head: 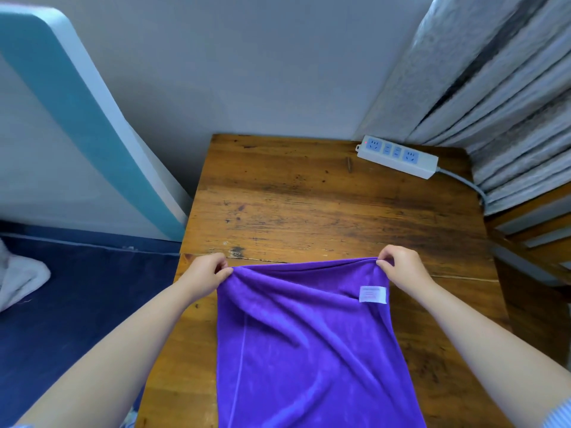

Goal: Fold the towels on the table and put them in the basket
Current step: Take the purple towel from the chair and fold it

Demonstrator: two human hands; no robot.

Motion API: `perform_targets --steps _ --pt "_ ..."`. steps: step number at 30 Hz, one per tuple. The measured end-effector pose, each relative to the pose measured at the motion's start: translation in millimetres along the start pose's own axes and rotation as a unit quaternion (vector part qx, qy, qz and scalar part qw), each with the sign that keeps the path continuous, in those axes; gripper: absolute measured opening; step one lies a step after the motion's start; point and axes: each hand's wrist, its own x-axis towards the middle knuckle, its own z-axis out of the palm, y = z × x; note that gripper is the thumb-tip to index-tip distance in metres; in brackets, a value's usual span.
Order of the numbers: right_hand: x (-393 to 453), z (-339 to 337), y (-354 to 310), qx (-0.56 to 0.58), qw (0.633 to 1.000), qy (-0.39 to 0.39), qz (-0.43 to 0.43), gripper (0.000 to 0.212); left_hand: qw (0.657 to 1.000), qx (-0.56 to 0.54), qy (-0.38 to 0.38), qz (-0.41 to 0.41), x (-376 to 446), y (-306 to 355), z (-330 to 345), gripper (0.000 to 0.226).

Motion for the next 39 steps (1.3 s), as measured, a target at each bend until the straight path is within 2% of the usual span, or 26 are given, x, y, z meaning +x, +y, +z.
perform_targets --steps 3,5,7,9,11,13,15,21,23,25,26,27,28,29,30,32,34,35,36,37,38,39 --pt "-10.1 -5.3 0.7 0.039 0.999 0.009 0.007 0.01 0.999 0.024 -0.012 0.017 -9.6 -1.2 -4.1 0.026" --pt "-17.4 -10.0 -2.6 0.043 0.999 0.004 -0.005 0.009 0.991 0.12 -0.028 0.045 -16.5 0.4 -9.4 0.007" --pt "-23.4 -16.5 -6.1 0.018 0.999 -0.012 -0.033 0.014 0.964 0.249 -0.065 0.063 -22.2 5.6 -15.5 0.022" --pt "-33.2 -25.1 -12.3 -0.03 0.996 -0.038 -0.076 0.015 0.929 0.354 -0.08 0.07 -33.8 14.3 -22.8 0.027" --pt "-41.5 -31.6 -18.0 -0.074 0.988 -0.071 -0.117 0.017 0.907 0.408 -0.072 0.069 -40.8 20.7 -31.2 0.029" --pt "-56.7 -41.3 -25.3 -0.102 0.98 -0.096 -0.143 0.026 0.903 0.422 -0.053 0.067 -50.8 25.9 -44.4 0.03" --pt "-70.1 -54.5 -31.0 -0.113 0.974 -0.094 -0.17 0.041 0.914 0.399 -0.01 0.067 -59.8 27.7 -59.2 0.026" --pt "-101.4 -109.7 -47.4 -0.062 0.979 -0.006 -0.195 0.047 0.927 0.334 0.135 0.107 -88.3 51.7 -119.2 0.028" --pt "-108.2 -125.8 -56.2 -0.085 0.979 -0.008 -0.184 0.04 0.927 0.301 0.182 0.127 -97.9 66.2 -146.7 0.031" --pt "-107.6 -135.2 -66.2 -0.187 0.968 -0.026 -0.165 0.013 0.919 0.29 0.216 0.16 -101.3 80.0 -164.5 0.029" --pt "-106.9 -139.5 -71.4 -0.221 0.964 -0.011 -0.149 0.006 0.912 0.292 0.231 0.171 -104.9 88.8 -171.5 0.027" --pt "-103.5 -143.6 -76.8 -0.24 0.961 0.03 -0.135 0.018 0.905 0.291 0.253 0.178 -108.0 98.9 -178.9 0.025" --pt "-101.4 -151.1 -84.6 -0.239 0.957 0.092 -0.134 0.021 0.9 0.274 0.284 0.186 -111.3 108.3 -186.0 0.023" --pt "-99.0 -162.2 -92.6 -0.202 0.947 0.195 -0.158 0.02 0.894 0.245 0.324 0.192 -115.9 116.4 -196.2 0.024" --pt "-95.4 -173.5 -96.3 -0.157 0.923 0.301 -0.182 0.016 0.885 0.212 0.368 0.189 -117.7 122.0 -204.0 0.025" --pt "-92.4 -202.2 -99.9 -0.07 0.844 0.487 -0.213 0.014 0.838 0.132 0.494 0.192 -124.9 128.0 -224.2 0.024" --pt "-95.6 -215.8 -97.9 -0.09 0.833 0.499 -0.222 0.019 0.777 0.081 0.579 0.232 -133.6 128.0 -232.9 0.018" --pt "-96.6 -214.7 -94.7 -0.152 0.839 0.46 -0.246 0.016 0.784 0.095 0.568 0.233 -136.2 125.8 -233.4 0.018" --pt "-93.6 -210.4 -89.0 -0.222 0.841 0.413 -0.269 0.013 0.818 0.145 0.518 0.204 -138.9 125.3 -231.5 0.021" --pt "-93.6 -207.9 -84.1 -0.26 0.846 0.373 -0.279 0.019 0.852 0.217 0.443 0.172 -136.0 121.5 -227.2 0.025" --pt "-91.5 -210.8 -79.3 -0.263 0.845 0.365 -0.289 0.021 0.873 0.268 0.381 0.143 -133.5 117.7 -223.7 0.028" --pt "-92.8 -217.9 -79.5 -0.231 0.849 0.381 -0.284 0.016 0.865 0.292 0.38 0.15 -134.6 116.7 -221.3 0.026"
